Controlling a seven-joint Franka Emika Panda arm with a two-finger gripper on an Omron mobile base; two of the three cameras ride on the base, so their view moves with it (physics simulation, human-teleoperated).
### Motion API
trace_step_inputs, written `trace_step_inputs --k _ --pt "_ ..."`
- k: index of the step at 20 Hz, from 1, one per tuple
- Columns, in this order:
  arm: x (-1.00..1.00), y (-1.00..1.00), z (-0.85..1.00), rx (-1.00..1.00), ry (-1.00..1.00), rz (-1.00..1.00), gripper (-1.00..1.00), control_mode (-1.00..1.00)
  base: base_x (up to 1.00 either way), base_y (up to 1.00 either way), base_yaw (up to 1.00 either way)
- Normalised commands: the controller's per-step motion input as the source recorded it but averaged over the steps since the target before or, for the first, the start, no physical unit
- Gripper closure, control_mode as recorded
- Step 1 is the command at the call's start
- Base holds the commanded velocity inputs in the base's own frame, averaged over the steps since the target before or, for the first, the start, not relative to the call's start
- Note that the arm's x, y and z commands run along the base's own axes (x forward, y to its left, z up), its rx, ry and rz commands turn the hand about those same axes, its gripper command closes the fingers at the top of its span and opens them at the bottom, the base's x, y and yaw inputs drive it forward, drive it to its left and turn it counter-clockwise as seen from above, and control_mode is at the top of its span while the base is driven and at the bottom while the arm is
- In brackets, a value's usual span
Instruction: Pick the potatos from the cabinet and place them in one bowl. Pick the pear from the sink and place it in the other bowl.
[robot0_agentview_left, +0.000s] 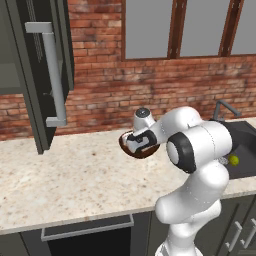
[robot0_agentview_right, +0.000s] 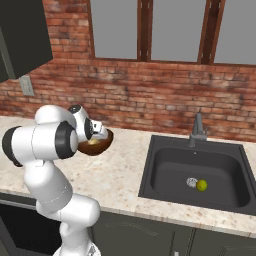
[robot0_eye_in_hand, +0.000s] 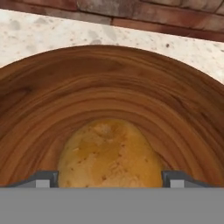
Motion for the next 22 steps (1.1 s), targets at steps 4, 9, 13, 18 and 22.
trace_step_inputs --k 4,9,13,18,22 --pt "0.04 0.0 0.0 0.0 0.0 0.0 -1.0 -1.0 0.0 0.0 0.0" --pt "0.0 -0.02 0.11 0.02 0.0 0.0 -1.0 -1.0 0.0 0.0 0.0" --pt "0.0 0.0 0.42 0.05 0.0 0.0 -1.0 -1.0 0.0 0.0 0.0" --pt "0.0 0.0 0.6 0.04 0.0 0.0 -1.0 -1.0 0.0 0.0 0.0" --pt "-0.06 0.0 0.76 0.01 0.01 0.0 -1.0 -1.0 0.0 0.0 0.0"
